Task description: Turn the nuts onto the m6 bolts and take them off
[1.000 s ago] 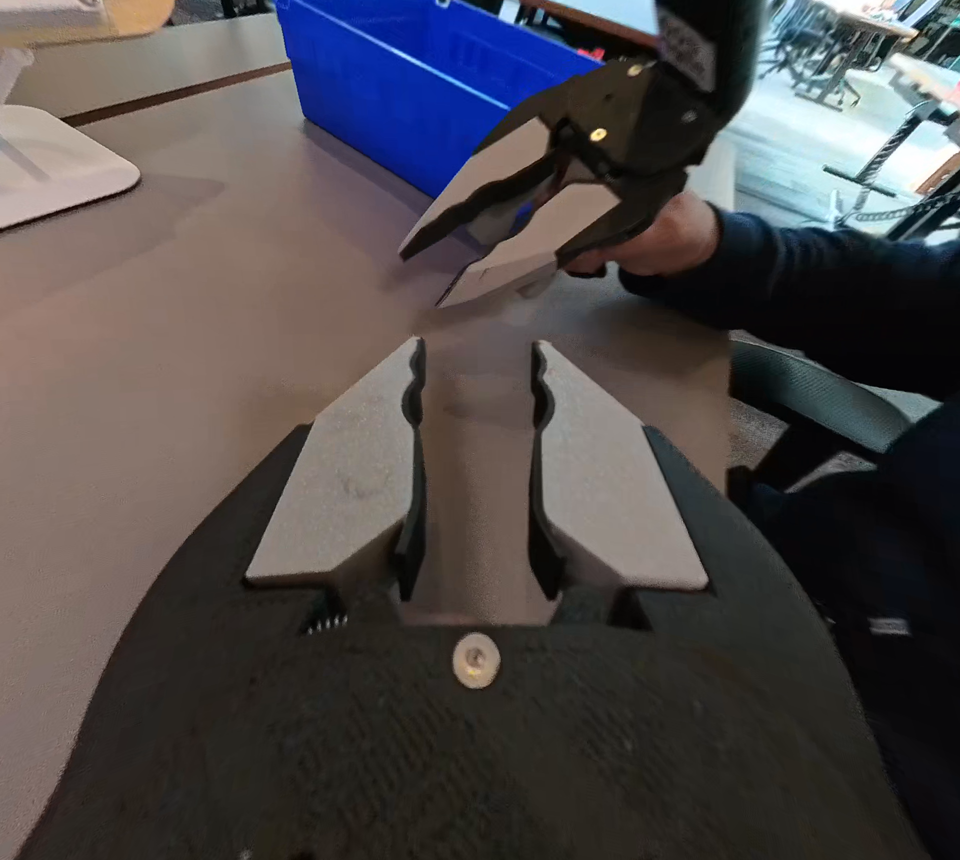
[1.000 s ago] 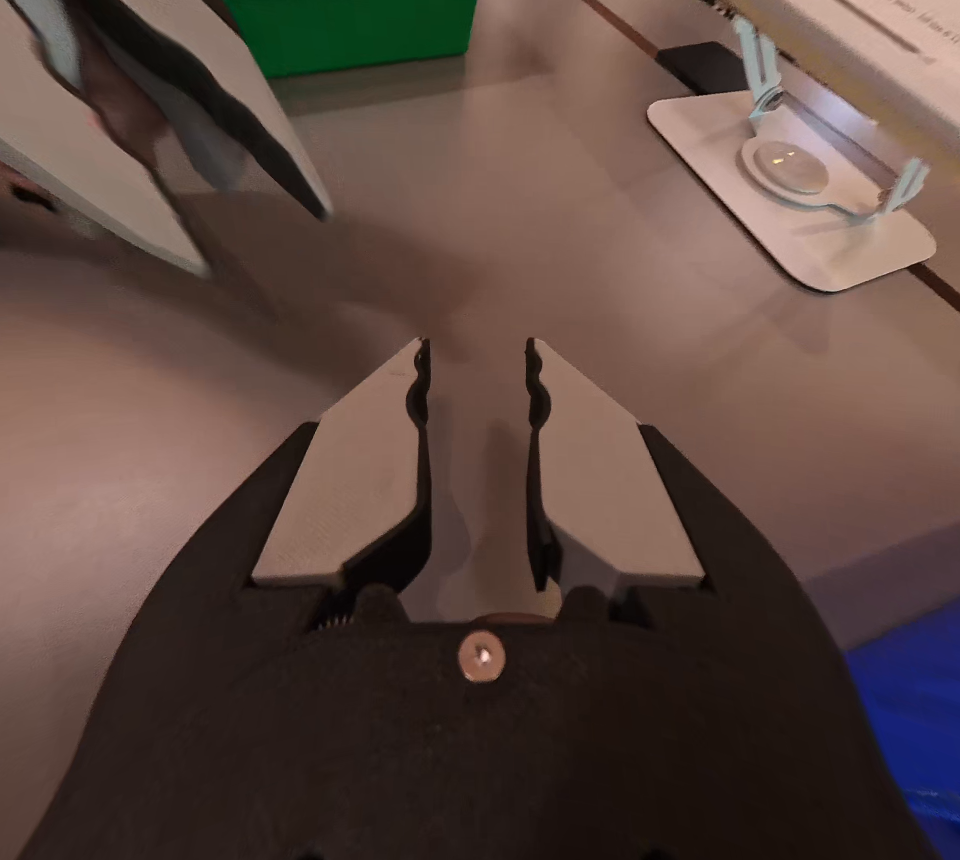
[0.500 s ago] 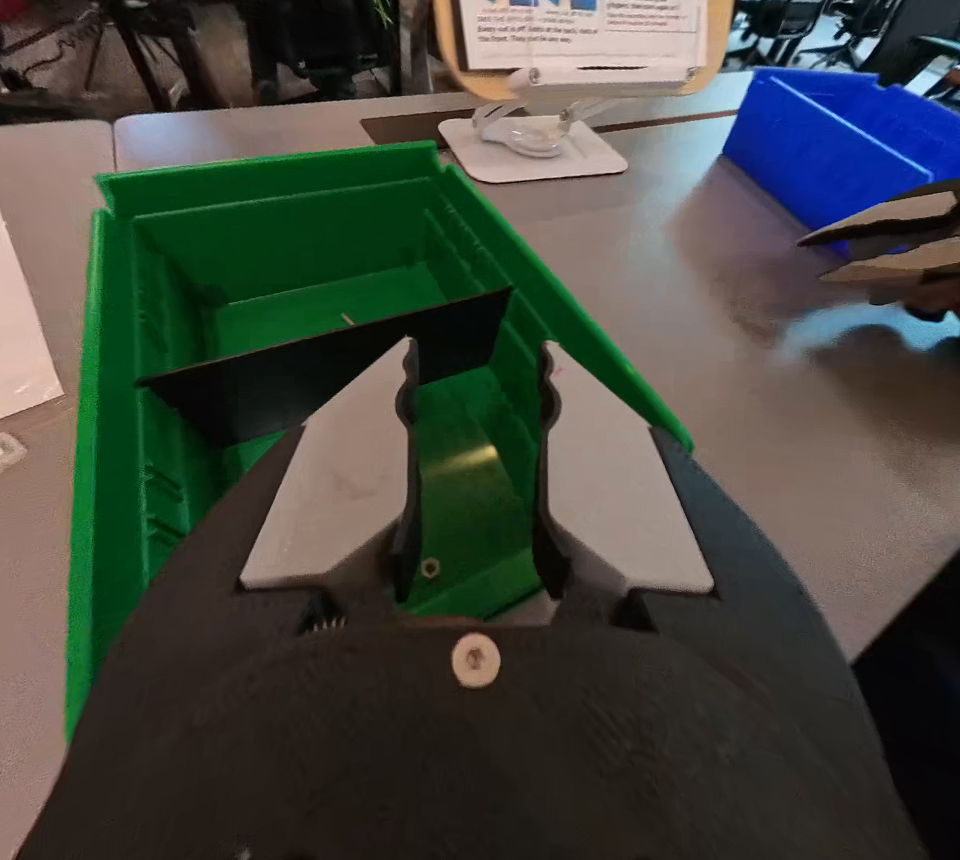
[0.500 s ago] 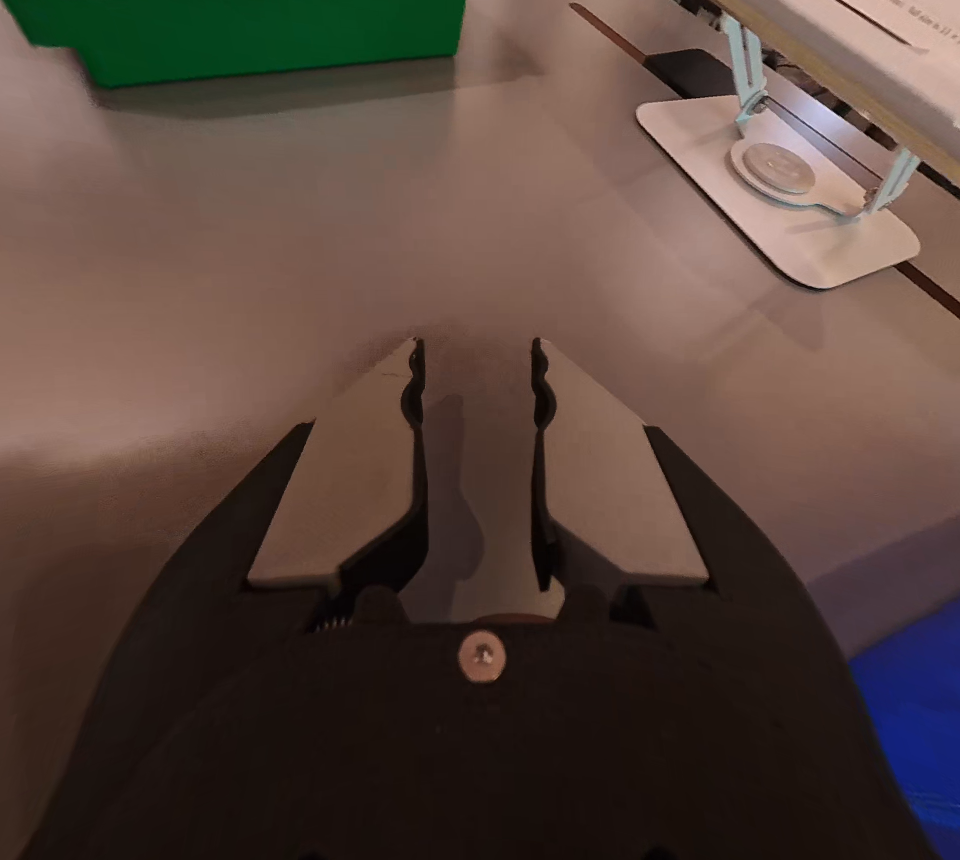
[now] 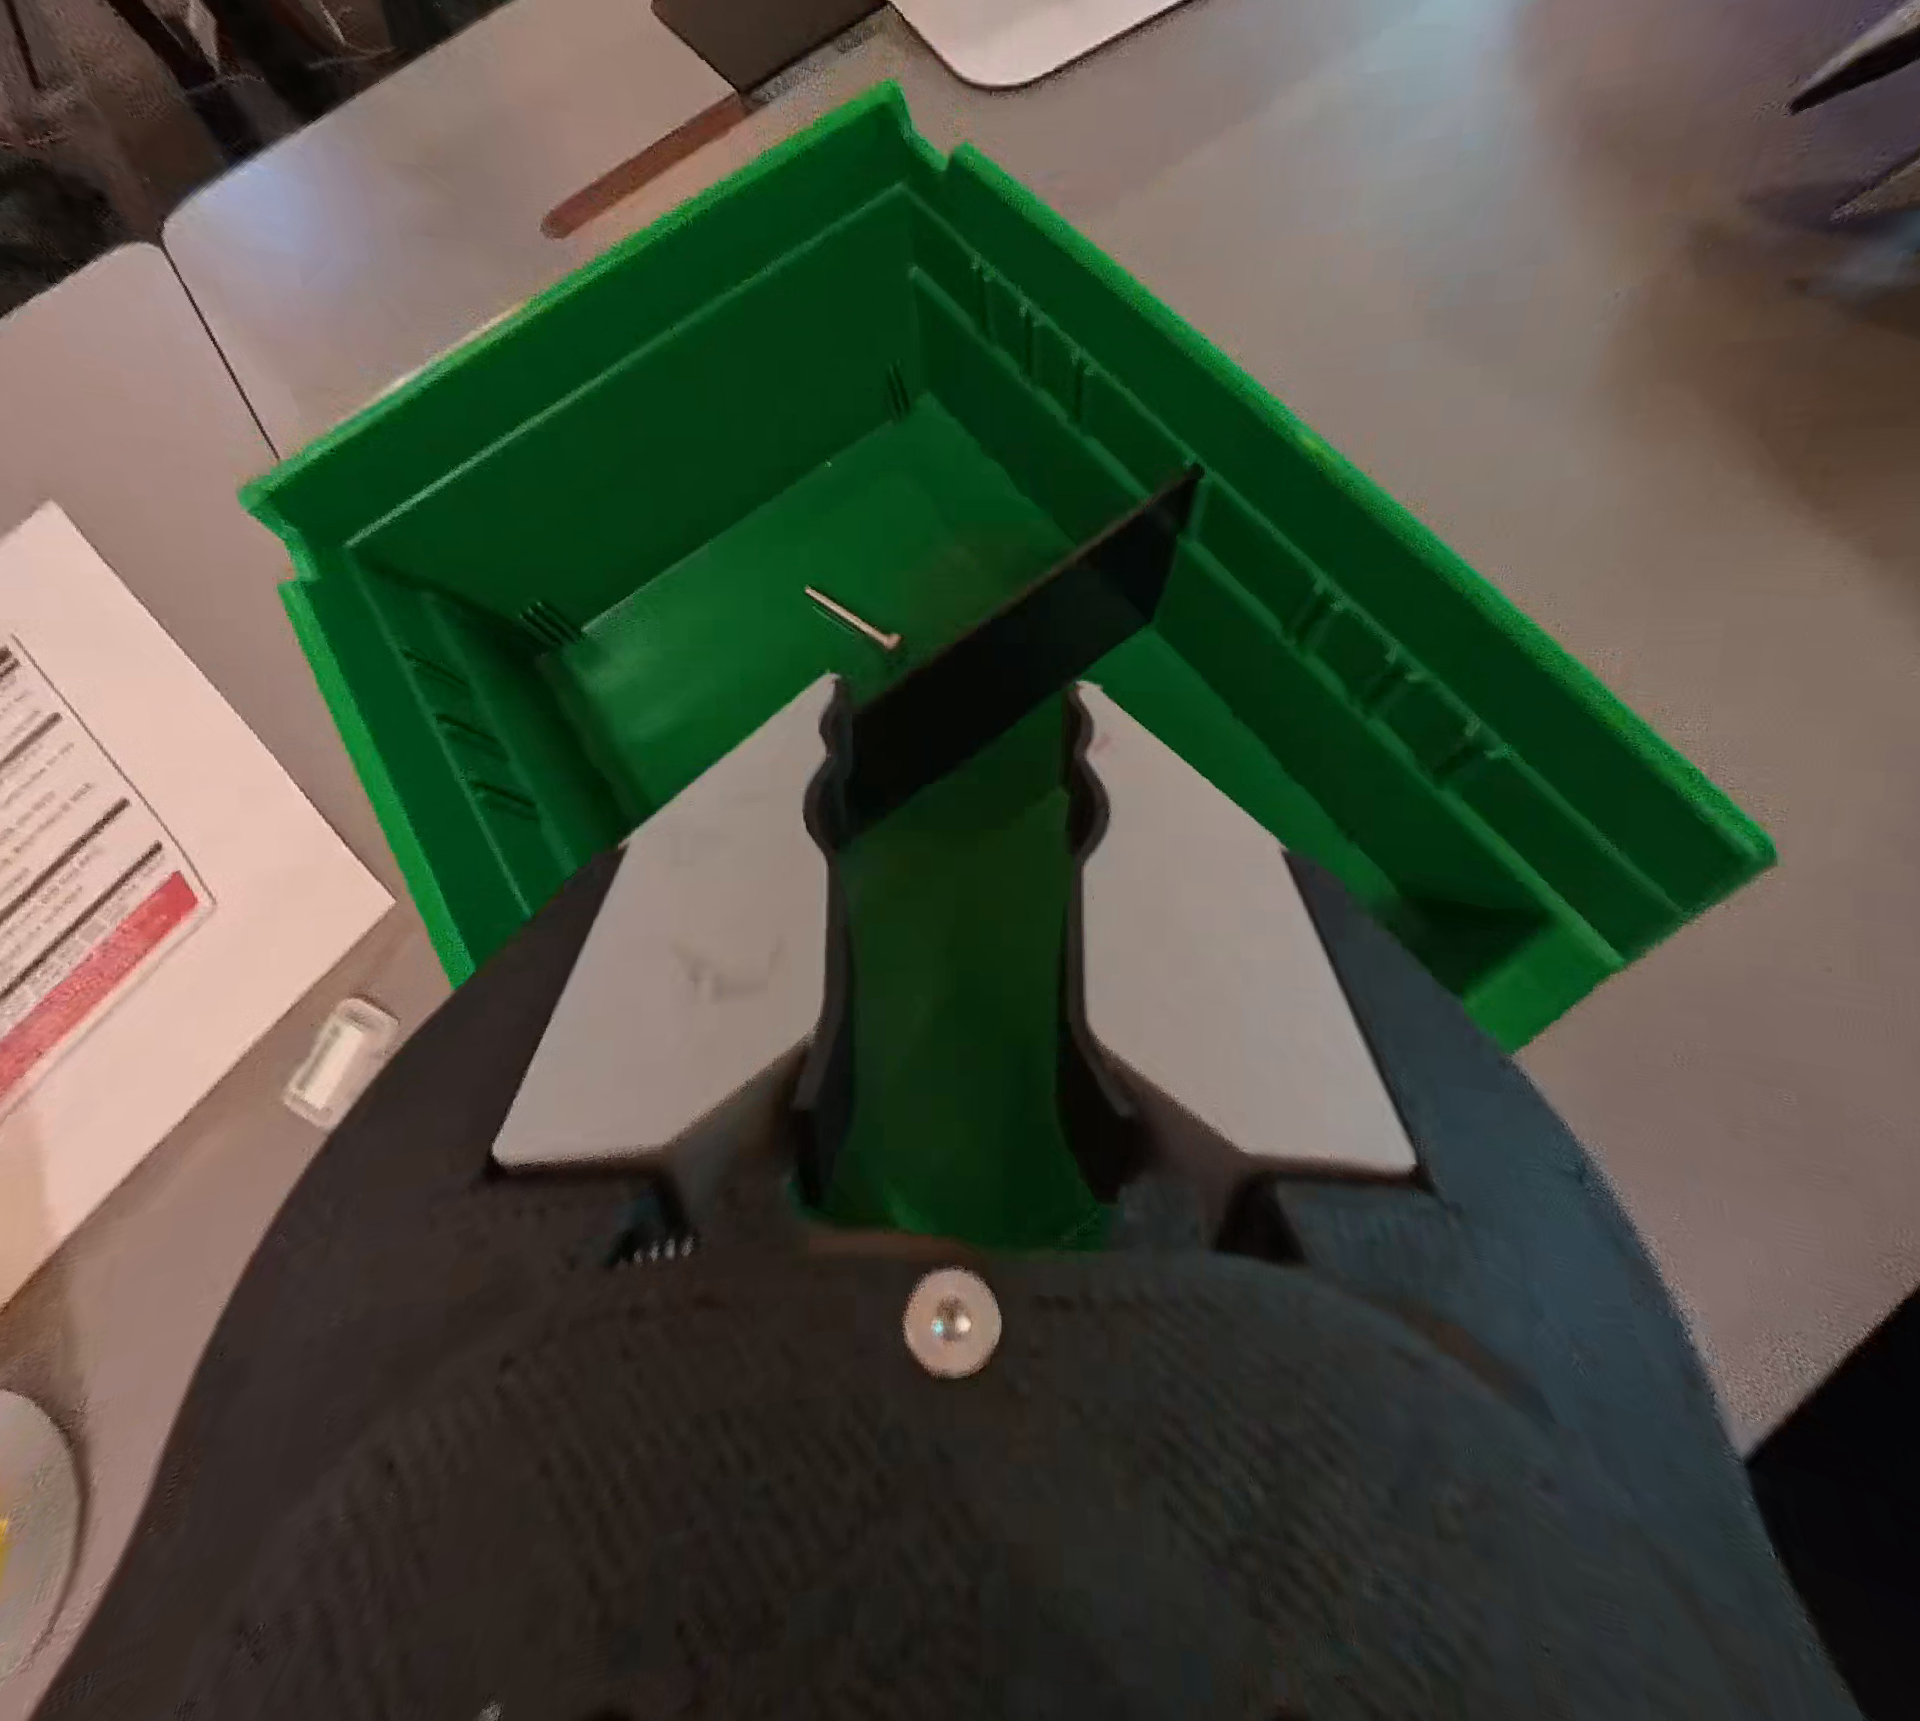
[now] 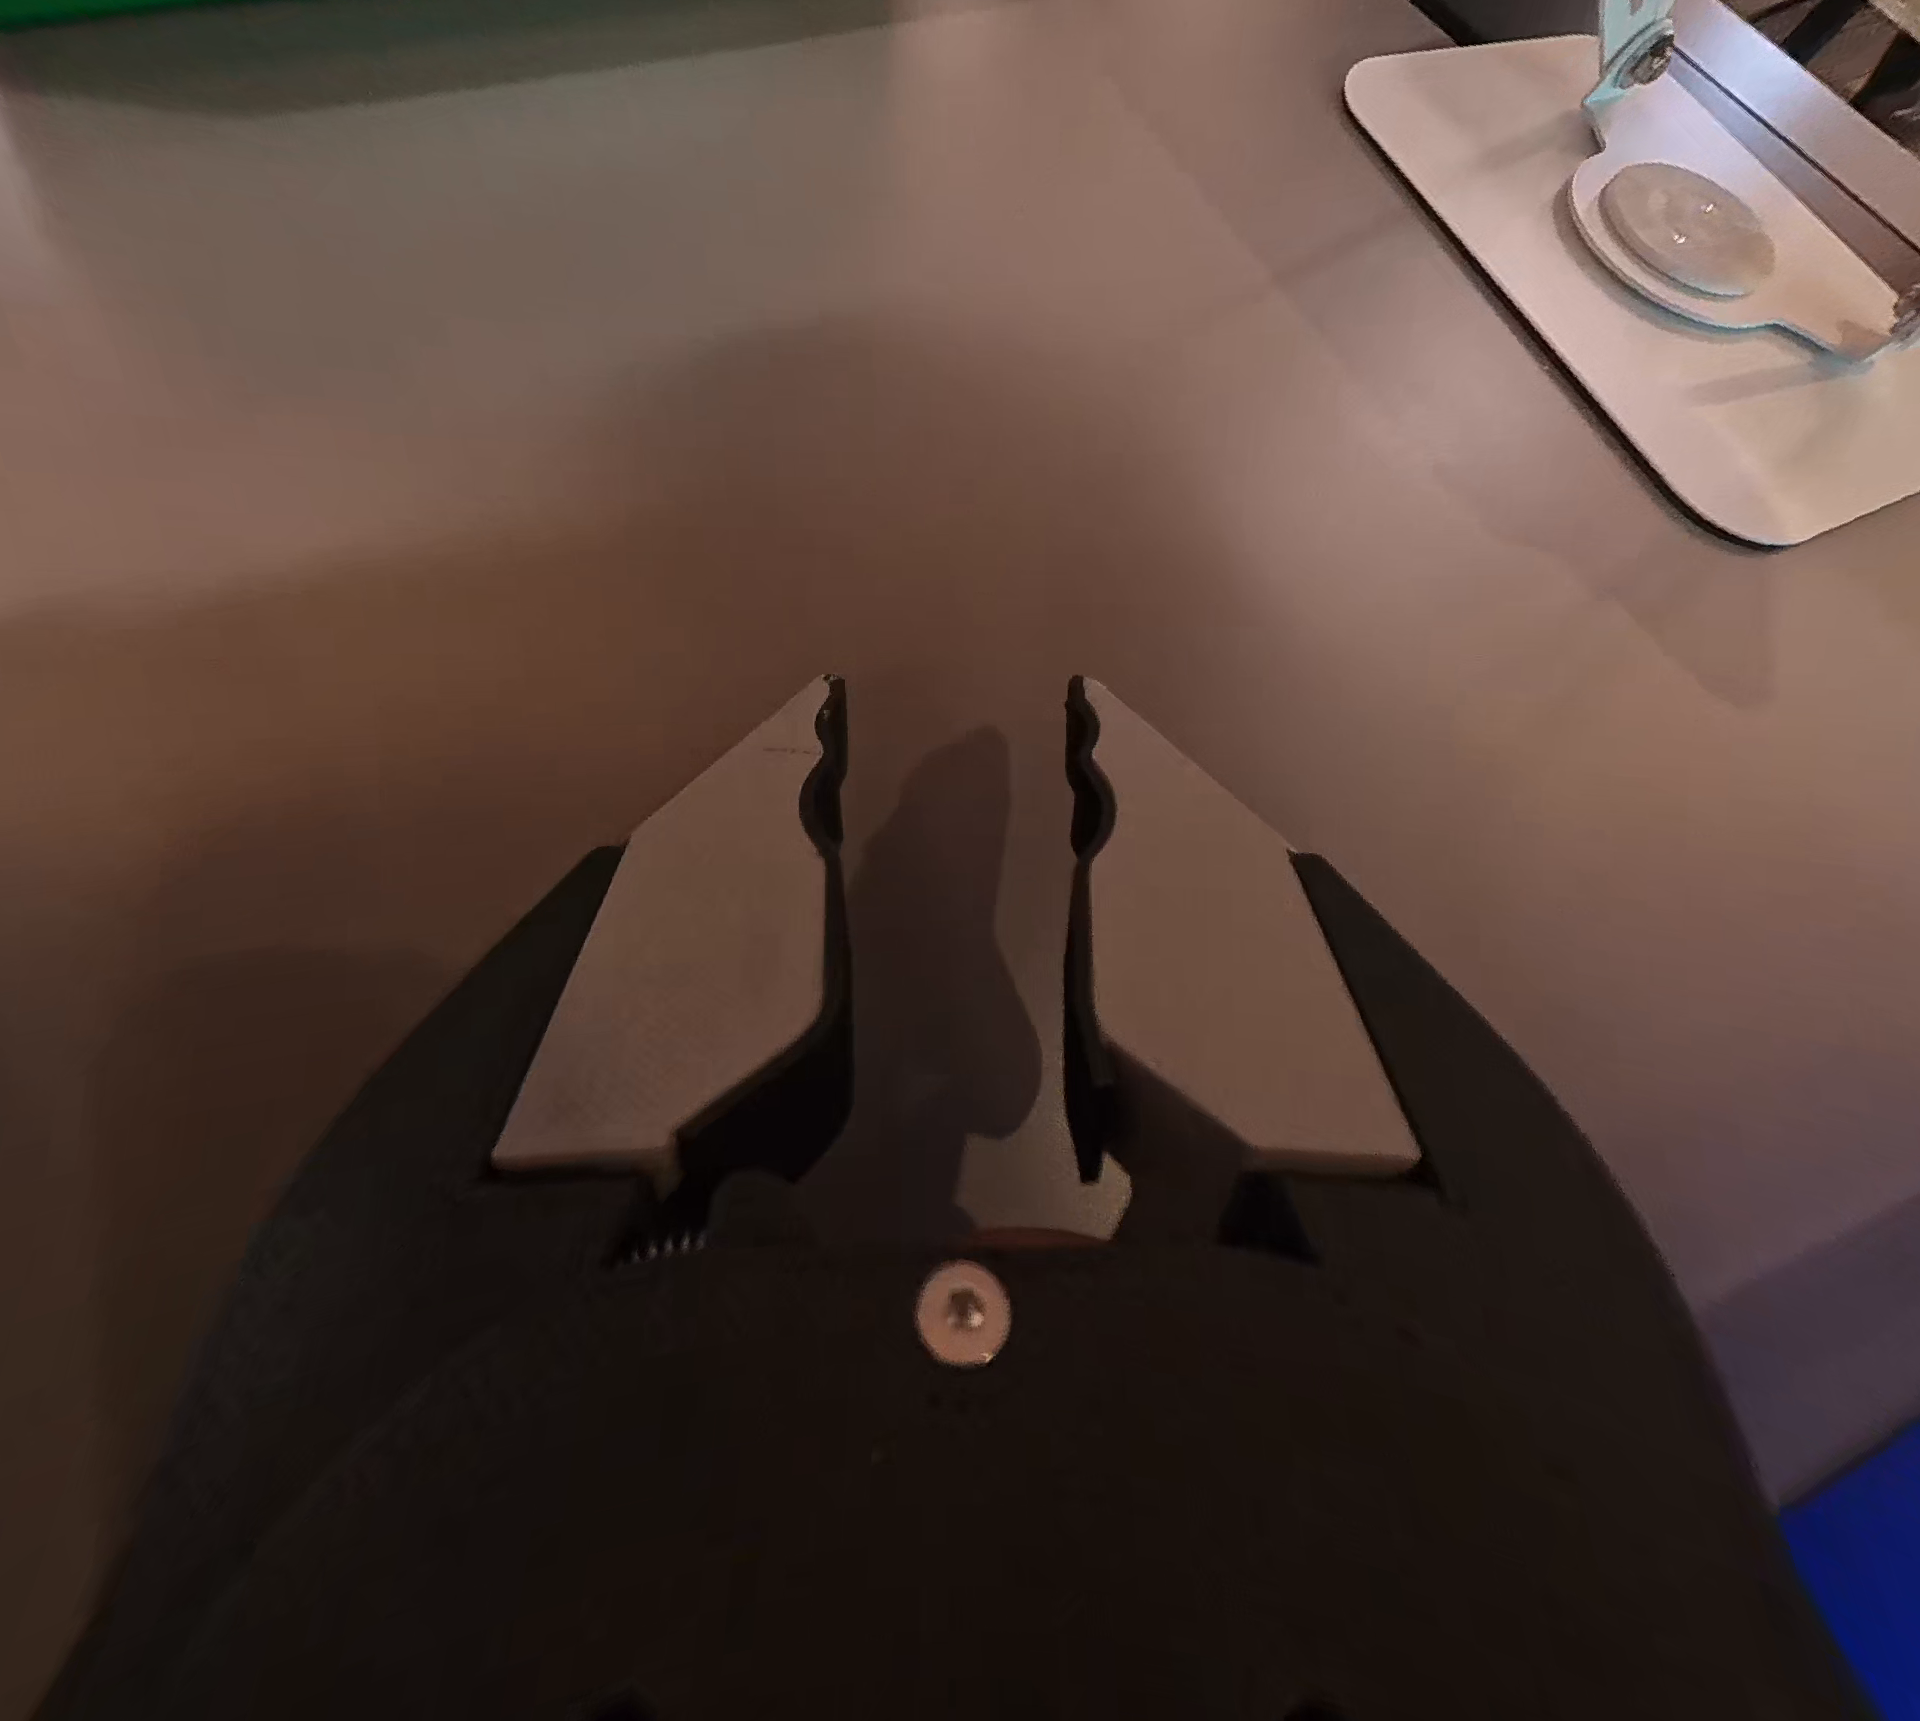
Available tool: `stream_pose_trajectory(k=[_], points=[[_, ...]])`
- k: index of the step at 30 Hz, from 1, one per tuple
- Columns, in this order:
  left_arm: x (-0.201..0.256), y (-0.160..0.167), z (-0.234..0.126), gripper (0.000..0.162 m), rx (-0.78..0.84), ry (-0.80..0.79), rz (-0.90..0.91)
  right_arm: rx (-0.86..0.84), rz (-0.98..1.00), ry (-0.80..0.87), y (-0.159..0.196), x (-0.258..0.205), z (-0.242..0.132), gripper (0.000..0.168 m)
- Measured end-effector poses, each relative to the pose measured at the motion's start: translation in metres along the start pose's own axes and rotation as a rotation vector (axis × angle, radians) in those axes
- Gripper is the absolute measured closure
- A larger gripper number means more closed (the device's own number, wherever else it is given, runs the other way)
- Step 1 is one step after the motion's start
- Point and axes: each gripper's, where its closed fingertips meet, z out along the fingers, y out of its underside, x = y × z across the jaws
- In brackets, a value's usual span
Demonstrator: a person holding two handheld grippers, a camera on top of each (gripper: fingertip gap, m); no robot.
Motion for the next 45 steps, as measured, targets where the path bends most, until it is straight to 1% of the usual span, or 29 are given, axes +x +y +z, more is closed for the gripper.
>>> stream_pose_trajectory(k=[3,5,7,9,11,14,15,16,18,20,21,22,23,24,25,26,28,31,32,34,36,38,40,41,43,45], points=[[-0.012,-0.017,0.023,0.122,-0.085,0.039,0.001,0.024,0.015,-0.02,-0.002,-0.002,-0.004,0.129],[-0.02,-0.019,0.049,0.122,-0.193,0.082,-0.02,0.043,0.05,-0.051,-0.003,-0.003,-0.007,0.129],[-0.035,-0.01,0.076,0.124,-0.339,0.071,-0.05,0.066,0.086,-0.085,-0.005,-0.005,-0.011,0.129],[-0.041,0.003,0.096,0.126,-0.472,0.095,-0.112,0.084,0.109,-0.116,-0.007,-0.01,-0.016,0.128],[-0.043,0.02,0.108,0.127,-0.592,0.11,-0.16,0.097,0.118,-0.155,-0.009,-0.019,-0.021,0.128],[-0.041,0.041,0.119,0.137,-0.705,0.1,-0.221,0.121,0.089,-0.201,-0.019,-0.035,-0.031,0.126],[-0.041,0.047,0.122,0.135,-0.741,0.088,-0.221,0.136,0.066,-0.199,-0.024,-0.039,-0.035,0.126],[-0.041,0.05,0.125,0.132,-0.76,0.075,-0.226,0.15,0.045,-0.196,-0.028,-0.043,-0.039,0.127],[-0.046,0.048,0.133,0.141,-0.761,0.02,-0.206,0.169,0.013,-0.195,-0.033,-0.049,-0.045,0.127],[-0.046,0.046,0.137,0.145,-0.766,-0.004,-0.215,0.182,0.001,-0.203,-0.036,-0.055,-0.05,0.128],[-0.043,0.045,0.138,0.142,-0.769,0.002,-0.22,0.185,-0.002,-0.208,-0.036,-0.058,-0.052,0.128],[-0.04,0.044,0.138,0.135,-0.775,0.011,-0.228,0.182,-0.011,-0.207,-0.037,-0.06,-0.053,0.129],[-0.039,0.044,0.138,0.134,-0.781,0.005,-0.228,0.185,-0.026,-0.197,-0.038,-0.06,-0.055,0.129],[-0.038,0.044,0.138,0.136,-0.777,0.001,-0.228,0.193,-0.043,-0.186,-0.04,-0.061,-0.057,0.13],[-0.038,0.043,0.14,0.142,-0.76,-0.009,-0.232,0.2,-0.059,-0.178,-0.041,-0.062,-0.059,0.13],[-0.042,0.043,0.14,0.155,-0.741,-0.035,-0.228,0.207,-0.074,-0.175,-0.043,-0.064,-0.06,0.131],[-0.044,0.044,0.14,0.157,-0.733,-0.051,-0.226,0.215,-0.1,-0.171,-0.044,-0.069,-0.061,0.133],[-0.055,0.041,0.133,0.157,-0.727,-0.144,-0.121,0.191,-0.115,-0.167,-0.039,-0.07,-0.056,0.135],[-0.055,0.034,0.13,0.157,-0.694,-0.159,-0.11,0.177,-0.104,-0.175,-0.036,-0.069,-0.053,0.135],[-0.061,0.003,0.122,0.157,-0.566,-0.222,-0.073,0.133,-0.061,-0.175,-0.028,-0.062,-0.046,0.134],[-0.058,-0.042,0.106,0.158,-0.378,-0.276,-0.017,0.098,-0.041,-0.139,-0.02,-0.05,-0.039,0.133],[-0.028,-0.093,0.086,0.158,-0.164,-0.238,-0.003,0.111,-0.027,-0.119,-0.02,-0.043,-0.039,0.134],[0.038,-0.146,0.062,0.158,0.07,-0.074,0.059,0.153,0.009,-0.149,-0.027,-0.042,-0.041,0.134],[0.075,-0.165,0.05,0.158,0.161,0.014,0.084,0.186,0.031,-0.169,-0.032,-0.042,-0.044,0.134],[0.154,-0.186,0.035,0.158,0.301,0.206,0.14,0.265,0.082,-0.212,-0.045,-0.041,-0.053,0.134],[0.217,-0.189,0.038,0.158,0.377,0.327,0.176,0.346,0.142,-0.256,-0.057,-0.037,-0.064,0.135]])
